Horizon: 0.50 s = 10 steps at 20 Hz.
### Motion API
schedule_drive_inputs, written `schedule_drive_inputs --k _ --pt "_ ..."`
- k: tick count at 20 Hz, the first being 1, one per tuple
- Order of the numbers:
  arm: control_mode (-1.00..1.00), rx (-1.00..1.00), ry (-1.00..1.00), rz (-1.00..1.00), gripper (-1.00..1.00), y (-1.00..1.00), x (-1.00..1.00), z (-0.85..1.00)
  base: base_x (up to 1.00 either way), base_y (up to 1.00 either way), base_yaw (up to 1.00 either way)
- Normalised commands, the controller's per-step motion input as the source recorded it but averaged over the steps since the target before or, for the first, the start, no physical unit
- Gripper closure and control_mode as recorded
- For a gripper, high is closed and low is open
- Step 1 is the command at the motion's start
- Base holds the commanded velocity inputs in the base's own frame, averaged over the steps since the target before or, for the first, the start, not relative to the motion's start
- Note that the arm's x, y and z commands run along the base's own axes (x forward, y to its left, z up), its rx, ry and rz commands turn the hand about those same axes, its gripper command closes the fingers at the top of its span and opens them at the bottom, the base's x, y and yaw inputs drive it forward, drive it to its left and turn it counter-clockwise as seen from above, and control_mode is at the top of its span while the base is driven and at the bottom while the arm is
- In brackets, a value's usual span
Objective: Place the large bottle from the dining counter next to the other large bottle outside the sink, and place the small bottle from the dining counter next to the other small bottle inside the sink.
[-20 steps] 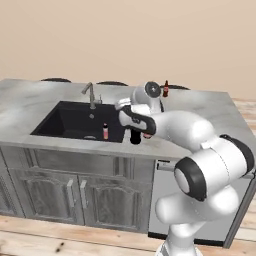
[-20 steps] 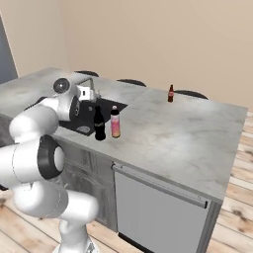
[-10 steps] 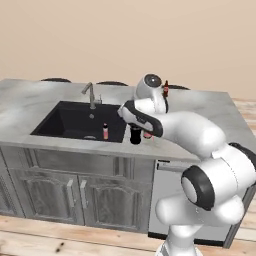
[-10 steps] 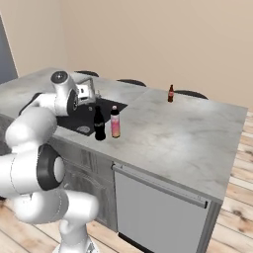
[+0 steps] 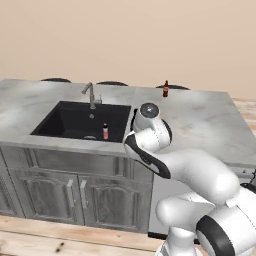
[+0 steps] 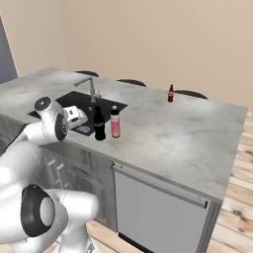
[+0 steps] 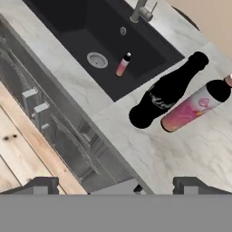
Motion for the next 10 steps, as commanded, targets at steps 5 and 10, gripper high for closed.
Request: schedule_drive_inputs --k 5,10 --pt "-1.0 0.01 0.0 0.02 -1.0 -0.22 -0.38 -0.2 0.0 0.0 0.0" --pt "-1.0 0.1 0.0 0.0 -1.0 -0.28 -0.01 0.05 0.0 0.0 0.0"
